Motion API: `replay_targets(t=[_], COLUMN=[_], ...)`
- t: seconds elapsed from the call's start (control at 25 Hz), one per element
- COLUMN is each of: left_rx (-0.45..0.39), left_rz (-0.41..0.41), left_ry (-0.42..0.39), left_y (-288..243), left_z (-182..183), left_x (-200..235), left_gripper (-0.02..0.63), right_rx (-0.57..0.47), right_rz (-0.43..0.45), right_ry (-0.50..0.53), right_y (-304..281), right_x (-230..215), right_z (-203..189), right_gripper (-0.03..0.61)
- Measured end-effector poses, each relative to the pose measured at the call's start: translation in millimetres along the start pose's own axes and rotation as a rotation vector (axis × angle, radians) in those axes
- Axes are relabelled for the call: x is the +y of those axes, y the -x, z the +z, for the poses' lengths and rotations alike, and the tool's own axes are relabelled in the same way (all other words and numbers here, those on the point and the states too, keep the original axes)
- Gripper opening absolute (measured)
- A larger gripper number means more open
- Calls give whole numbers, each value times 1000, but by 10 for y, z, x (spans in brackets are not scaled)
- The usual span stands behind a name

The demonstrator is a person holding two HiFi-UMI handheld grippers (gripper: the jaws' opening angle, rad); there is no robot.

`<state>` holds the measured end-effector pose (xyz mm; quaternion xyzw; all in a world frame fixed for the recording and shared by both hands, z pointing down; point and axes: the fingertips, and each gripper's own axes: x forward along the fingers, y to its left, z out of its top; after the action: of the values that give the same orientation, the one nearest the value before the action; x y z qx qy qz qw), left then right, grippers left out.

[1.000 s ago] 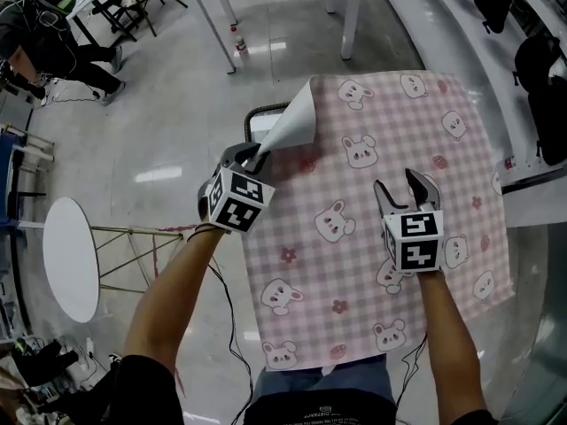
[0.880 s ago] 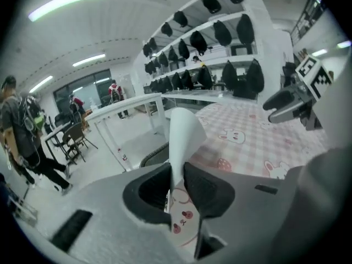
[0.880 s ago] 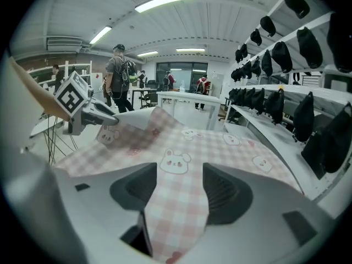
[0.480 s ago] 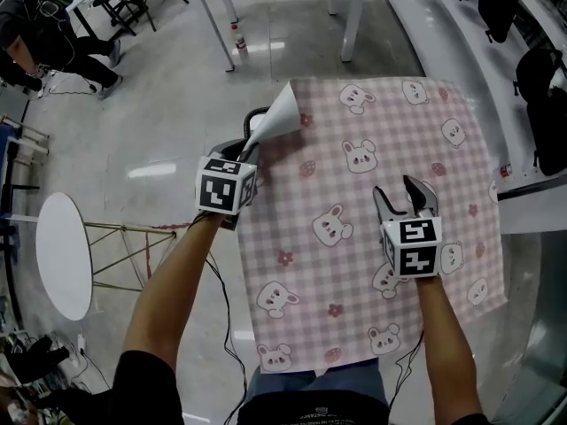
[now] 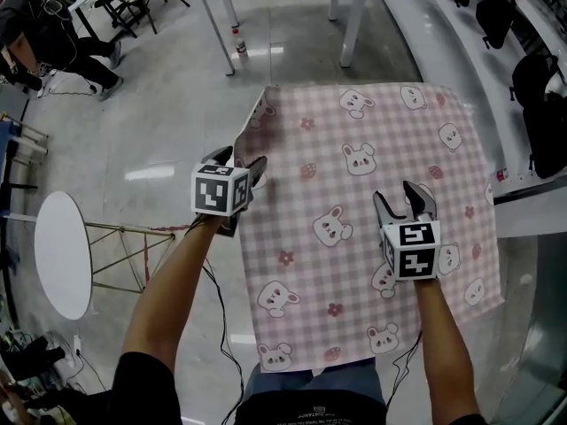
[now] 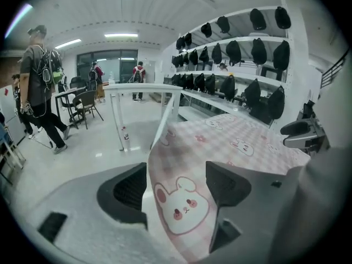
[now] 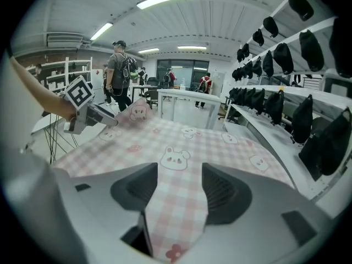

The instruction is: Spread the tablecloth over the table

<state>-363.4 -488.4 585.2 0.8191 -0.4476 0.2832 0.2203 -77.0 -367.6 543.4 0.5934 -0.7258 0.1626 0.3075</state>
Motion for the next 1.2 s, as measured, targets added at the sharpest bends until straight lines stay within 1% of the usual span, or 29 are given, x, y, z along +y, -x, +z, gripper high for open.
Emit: replay_targets(t=[0.16,0.44,0.56,0.76,0.96,1.04,1.2], left_rx=[-27,-94,-126,-168,-208,-220,-234], left_rz=[-12,-49,-49,-38,8,27,57], left_ry=[8,35,34,11,3,9,28], left_y=[125,478,695,1007,1272,1381,1557], left_z=[56,244,283,289,342,323,170], left_x=[-94,-426,-607,-1058,-1562,-1793,-2306], left_gripper=[347,346,346,346,346,345,345], right_rx=[-4,-30,-50,-82,-115,-124,-139], right_rz=[-2,6,15,27,69,91,134], right_ry=[1,4,0,-16,-40,-50,-76], right_y=[86,361,522,844,1101,1216,1488], right_x=[32,41,32,-146,-438,-544,-745], right_z=[27,233,284,213,102,21,-249], right_gripper=[256,261,264,272,279,284,285])
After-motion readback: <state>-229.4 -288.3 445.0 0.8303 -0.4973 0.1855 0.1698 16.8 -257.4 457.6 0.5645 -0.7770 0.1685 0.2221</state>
